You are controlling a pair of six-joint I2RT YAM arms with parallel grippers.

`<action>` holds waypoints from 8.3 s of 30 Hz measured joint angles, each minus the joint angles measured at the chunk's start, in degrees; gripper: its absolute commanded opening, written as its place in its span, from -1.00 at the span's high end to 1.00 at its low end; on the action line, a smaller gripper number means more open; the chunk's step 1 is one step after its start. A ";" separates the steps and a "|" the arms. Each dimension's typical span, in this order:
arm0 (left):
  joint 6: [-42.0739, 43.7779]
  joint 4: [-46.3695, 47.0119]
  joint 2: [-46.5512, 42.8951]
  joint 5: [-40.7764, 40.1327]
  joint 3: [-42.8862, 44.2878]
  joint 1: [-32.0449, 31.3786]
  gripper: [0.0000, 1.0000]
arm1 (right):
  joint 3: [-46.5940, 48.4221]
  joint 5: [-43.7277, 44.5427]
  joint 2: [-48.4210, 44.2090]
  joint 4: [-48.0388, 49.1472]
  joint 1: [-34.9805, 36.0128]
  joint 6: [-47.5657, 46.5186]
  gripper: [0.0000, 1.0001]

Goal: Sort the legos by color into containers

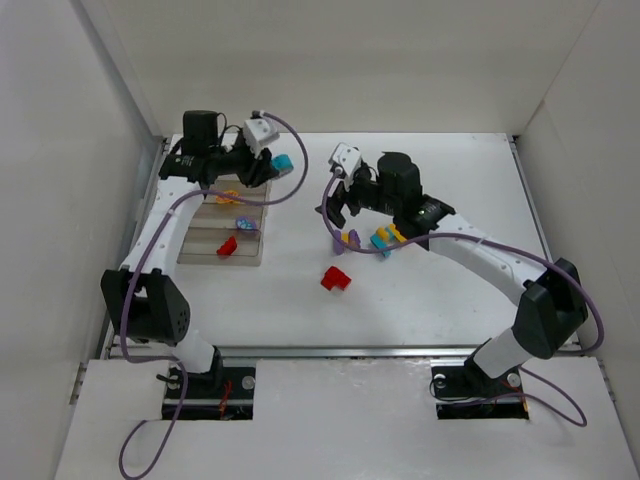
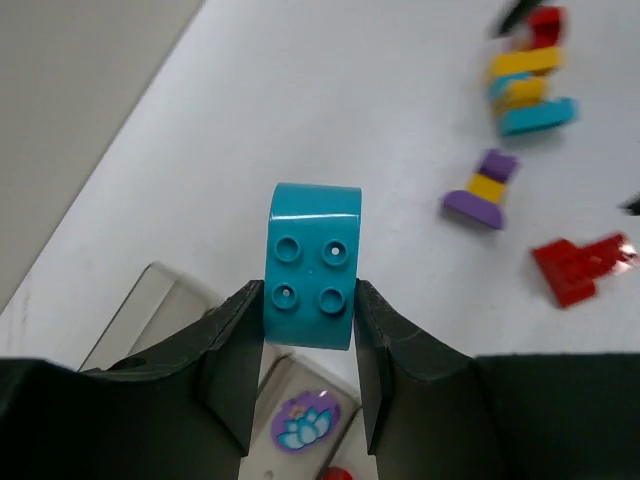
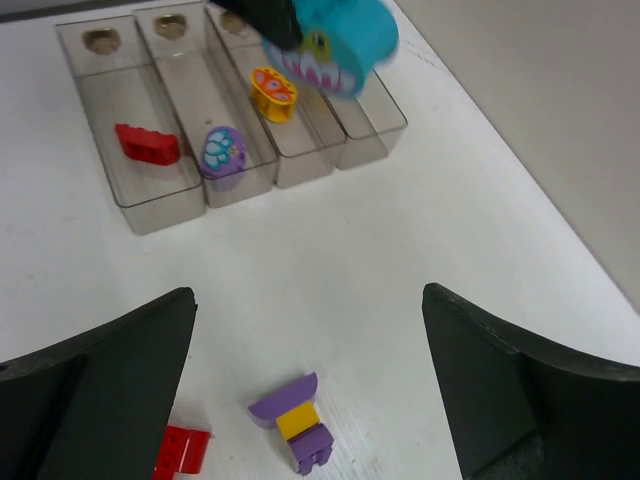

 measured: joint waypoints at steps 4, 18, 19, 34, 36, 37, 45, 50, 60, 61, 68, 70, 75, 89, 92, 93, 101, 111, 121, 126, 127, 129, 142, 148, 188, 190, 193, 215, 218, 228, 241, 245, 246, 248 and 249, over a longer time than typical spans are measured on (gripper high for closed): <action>-11.13 8.26 5.49 -10.12 1.22 4.02 1.00 | -1.75 6.32 -0.02 0.61 -0.98 4.61 -1.00; -7.63 20.33 28.09 -23.45 7.93 10.08 1.00 | -2.62 10.14 -0.17 1.07 -2.89 7.45 -1.00; -6.56 20.65 28.52 -23.50 8.09 10.40 1.00 | -2.62 10.12 -0.17 1.07 -3.17 7.48 -1.00; 6.29 16.65 31.50 -23.08 10.73 11.04 -0.41 | -2.49 9.77 0.72 1.22 -4.24 7.58 -1.00; 7.21 16.55 31.47 -23.06 10.64 11.08 -0.50 | -2.40 9.73 0.72 1.22 -4.24 7.58 -1.00; 7.41 16.68 31.45 -23.08 10.45 11.13 -0.52 | -2.29 9.68 0.72 1.22 -4.24 7.58 -1.00; 6.40 15.54 28.50 -18.60 10.05 10.21 -0.57 | -1.46 12.41 0.72 1.44 -4.24 11.50 -1.00; 9.73 10.36 19.02 -14.75 8.85 3.89 -0.57 | -1.05 20.59 0.24 -0.22 -4.13 14.93 -1.00; 4.57 4.46 11.61 -6.64 -0.09 -2.75 -0.50 | 2.71 21.81 1.11 -14.86 -4.02 16.31 -1.00; 3.89 3.87 11.61 -6.88 -1.25 -2.38 -0.50 | 2.23 20.41 1.57 -15.41 -4.02 14.84 -0.98; 2.95 2.71 10.67 -13.40 -6.16 -4.57 -0.50 | -2.21 10.64 4.31 -21.07 -4.02 -6.73 -0.98; 3.23 2.16 9.35 -14.75 -7.19 -5.70 -0.50 | -1.01 9.38 6.23 -23.34 -4.04 -11.72 -0.98; 3.50 1.86 5.29 -16.94 -8.13 -6.49 -0.50 | 7.08 6.34 16.57 -31.47 -4.15 -22.23 -0.98; 3.48 1.88 2.14 -20.46 -11.74 -6.12 -0.50 | 9.53 4.02 23.52 -36.61 -4.15 -29.20 -0.63; 3.45 1.88 2.14 -20.61 -11.74 -6.05 -0.50 | 9.53 3.89 23.54 -36.46 -4.15 -29.38 -0.42; 3.45 1.88 2.14 -20.61 -11.74 -5.97 -0.50 | 9.53 3.85 23.54 -36.28 -4.13 -29.31 -0.33; 3.43 1.88 2.14 -20.96 -11.74 -5.88 -0.50 | 10.21 3.85 25.20 -34.93 -4.15 -28.37 0.47; 3.23 1.70 2.10 -20.55 -11.74 -5.86 -0.47 | 10.32 3.98 25.11 -34.42 -4.15 -27.71 1.00; 16.31 -5.73 -3.37 -6.14 -11.78 5.20 -1.00 | 7.98 1.84 11.72 -31.78 -7.23 -25.38 1.00; 16.63 -11.28 -2.23 1.27 -7.72 3.10 -1.00 | 7.87 0.83 5.42 -28.68 -7.48 -22.45 1.00; 14.88 -11.56 -1.18 3.26 -5.51 2.47 -1.00 | 7.32 0.66 4.22 -27.19 -7.39 -21.77 1.00; 10.99 -11.89 1.36 8.37 -0.44 1.62 -1.00 | 5.05 0.98 0.90 -24.17 -6.78 -20.90 1.00; -11.67 -11.96 10.84 21.90 11.30 -7.89 -1.00 | 1.55 4.74 -8.79 -16.94 0.28 -20.02 1.00; -19.08 -10.10 11.96 24.44 11.30 -7.80 -1.00 | 1.55 5.75 -8.31 -16.94 0.81 -20.02 1.00; -24.26 -12.04 17.97 24.70 12.57 -2.60 1.00 | -5.51 12.02 -6.78 -16.15 1.75 -20.83 1.00; -22.82 -13.20 17.97 23.71 12.57 -2.23 1.00 | -5.51 11.72 -6.78 -16.02 1.42 -20.24 1.00; -19.91 -14.93 17.90 20.94 12.57 -2.21 1.00 | -5.49 10.47 -6.78 -15.78 1.01 -18.64 1.00; -4.07 -8.83 5.86 -6.14 -13.38 -3.74 1.00 | 0.83 1.33 -6.58 -11.74 -2.05 -6.19 1.00; -4.24 -7.89 4.96 -3.50 -13.09 -2.73 1.00 | 0.85 -0.55 -6.56 -10.80 -2.34 -4.90 1.00; -5.03 -7.10 1.64 0.04 -9.31 -2.93 1.00 | 0.83 -4.92 -6.54 -6.40 -2.36 -0.09 1.00; -5.81 -9.11 1.42 10.56 -2.40 -2.71 1.00 | 0.83 -7.15 -6.51 -4.83 -3.41 2.19 1.00; -6.67 -8.35 1.18 12.41 0.55 -2.71 1.00 | 0.83 -8.24 -6.51 -4.79 -3.80 3.02 1.00; -6.82 -8.37 1.18 12.39 0.61 -2.71 1.00 | 0.83 -8.57 -6.51 -4.74 -3.82 3.15 1.00; -6.95 -8.57 1.25 10.73 0.61 -2.82 1.00 | 0.83 -8.96 -6.51 -4.61 -3.87 3.76 1.00; -6.69 -8.68 1.27 9.33 0.61 -3.19 1.00 | 0.83 -9.09 -6.51 -4.48 -3.87 4.04 1.00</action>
